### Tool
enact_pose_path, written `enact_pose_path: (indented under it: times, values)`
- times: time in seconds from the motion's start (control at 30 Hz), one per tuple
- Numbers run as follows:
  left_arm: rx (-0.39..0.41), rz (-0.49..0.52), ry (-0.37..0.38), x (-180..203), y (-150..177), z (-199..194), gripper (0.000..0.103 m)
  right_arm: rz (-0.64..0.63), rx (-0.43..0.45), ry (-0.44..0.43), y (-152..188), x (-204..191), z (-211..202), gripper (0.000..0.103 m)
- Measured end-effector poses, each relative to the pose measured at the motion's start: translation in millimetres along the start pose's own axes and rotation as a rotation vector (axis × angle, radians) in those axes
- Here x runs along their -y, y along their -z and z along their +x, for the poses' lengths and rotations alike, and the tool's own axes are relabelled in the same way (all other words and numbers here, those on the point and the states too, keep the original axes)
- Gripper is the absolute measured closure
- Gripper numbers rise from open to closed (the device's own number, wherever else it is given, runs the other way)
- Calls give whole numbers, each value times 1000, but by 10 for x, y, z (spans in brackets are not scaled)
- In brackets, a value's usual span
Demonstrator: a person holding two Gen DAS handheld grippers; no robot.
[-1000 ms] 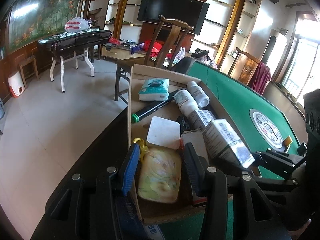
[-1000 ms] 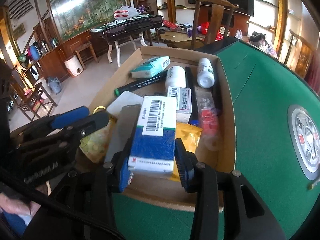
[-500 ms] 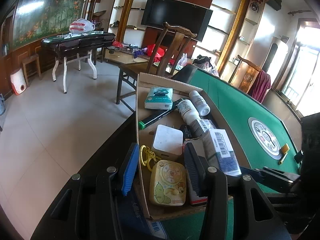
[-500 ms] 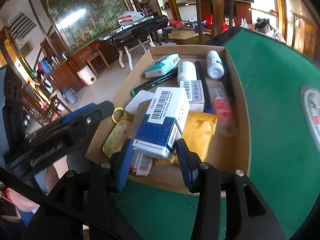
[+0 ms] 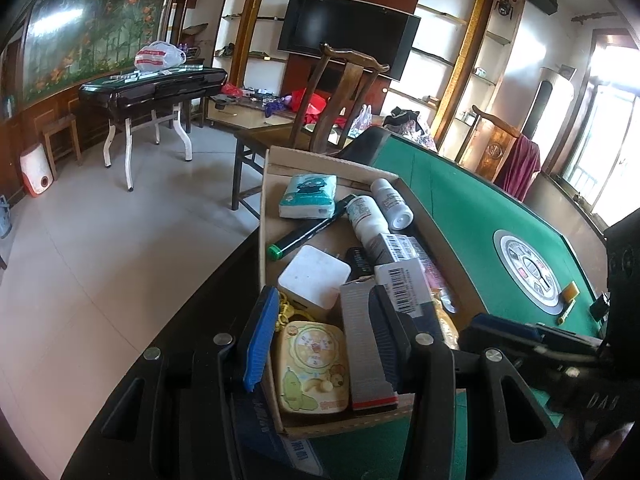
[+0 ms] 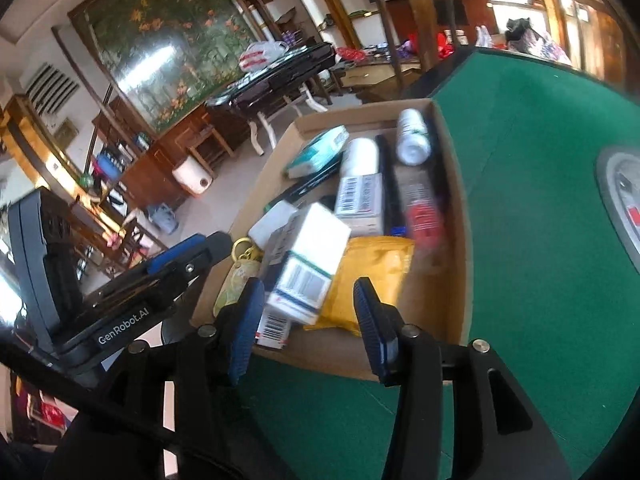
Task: Organize objects
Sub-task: 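Lower tin and medicine box into cardboard box and open both tools, then move both open tools back over the table toward marker and tape roll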
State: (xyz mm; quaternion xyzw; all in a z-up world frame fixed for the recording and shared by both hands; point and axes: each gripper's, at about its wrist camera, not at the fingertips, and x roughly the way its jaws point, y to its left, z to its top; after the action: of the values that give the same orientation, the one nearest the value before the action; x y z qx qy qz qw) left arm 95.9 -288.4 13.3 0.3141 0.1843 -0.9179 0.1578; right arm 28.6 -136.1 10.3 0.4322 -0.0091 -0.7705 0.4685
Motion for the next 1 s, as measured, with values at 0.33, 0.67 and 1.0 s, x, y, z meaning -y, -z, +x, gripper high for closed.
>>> enact_pose_path:
  times: [0.33,0.67,1.0]
  values:
    - [15,115,32,484,-3,-128,62,131,106,94,40,661,-562,58]
    - [-81,355,196,1838,19,20,62,390,249,437,135,2079,-1732,58]
    - [-293,780,366,4073,427,857,62,755,463,476,661,3108,-2678,59]
